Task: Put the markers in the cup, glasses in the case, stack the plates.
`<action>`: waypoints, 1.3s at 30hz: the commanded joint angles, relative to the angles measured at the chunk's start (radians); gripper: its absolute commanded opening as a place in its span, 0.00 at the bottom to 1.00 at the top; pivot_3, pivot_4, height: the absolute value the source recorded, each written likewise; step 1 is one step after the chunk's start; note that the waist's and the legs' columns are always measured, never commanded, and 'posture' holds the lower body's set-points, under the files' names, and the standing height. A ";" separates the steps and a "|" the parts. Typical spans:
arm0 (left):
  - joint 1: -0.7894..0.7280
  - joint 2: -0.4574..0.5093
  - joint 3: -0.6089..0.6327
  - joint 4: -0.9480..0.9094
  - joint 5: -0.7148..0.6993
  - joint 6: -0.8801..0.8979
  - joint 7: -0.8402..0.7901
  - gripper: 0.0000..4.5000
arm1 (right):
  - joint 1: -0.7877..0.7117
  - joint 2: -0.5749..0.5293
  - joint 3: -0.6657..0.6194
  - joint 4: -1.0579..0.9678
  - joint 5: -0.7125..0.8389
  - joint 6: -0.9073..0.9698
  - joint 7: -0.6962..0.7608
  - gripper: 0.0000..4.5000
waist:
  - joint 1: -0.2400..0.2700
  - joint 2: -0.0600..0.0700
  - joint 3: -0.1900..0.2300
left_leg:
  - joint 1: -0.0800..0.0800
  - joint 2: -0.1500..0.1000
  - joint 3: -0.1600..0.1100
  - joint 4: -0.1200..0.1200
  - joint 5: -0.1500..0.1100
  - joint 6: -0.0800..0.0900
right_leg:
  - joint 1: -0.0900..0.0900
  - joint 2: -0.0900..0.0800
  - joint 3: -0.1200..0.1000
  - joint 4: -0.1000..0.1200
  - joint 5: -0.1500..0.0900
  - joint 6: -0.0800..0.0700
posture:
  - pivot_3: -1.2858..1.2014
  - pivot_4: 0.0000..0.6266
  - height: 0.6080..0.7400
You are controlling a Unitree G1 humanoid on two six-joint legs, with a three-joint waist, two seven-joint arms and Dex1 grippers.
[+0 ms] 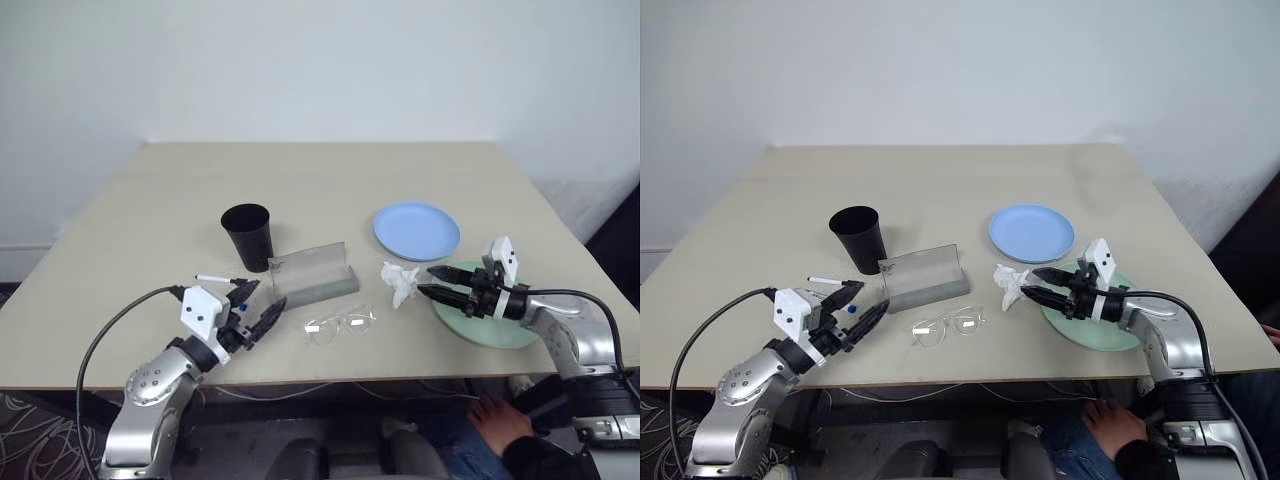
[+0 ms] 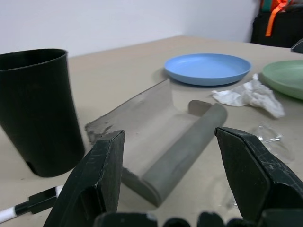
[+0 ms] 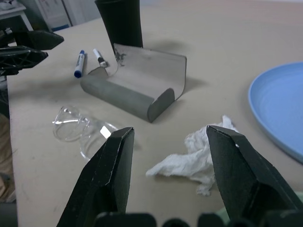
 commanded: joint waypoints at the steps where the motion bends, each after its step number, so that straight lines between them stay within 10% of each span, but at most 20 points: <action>1: -0.006 -0.006 -0.002 -0.036 -0.010 -0.014 0.000 0.71 | -0.047 -0.020 -0.024 -0.042 0.021 0.016 -0.004 0.59 | 0.000 0.000 0.000 | 0.000 0.000 0.000 0.000 0.000 0.000 | 0.000 0.000 0.000 0.000 0.000 0.000 | 0.52 0.00 0.85; 39: -0.166 0.001 -0.072 0.195 0.043 -0.097 -0.116 0.71 | 0.132 -0.023 -0.054 -0.207 -0.027 -0.025 -0.198 0.59 | 0.002 0.001 0.001 | -0.001 0.001 0.000 0.001 -0.001 0.002 | 0.003 0.000 -0.005 -0.006 0.000 0.000 | 0.52 0.00 0.85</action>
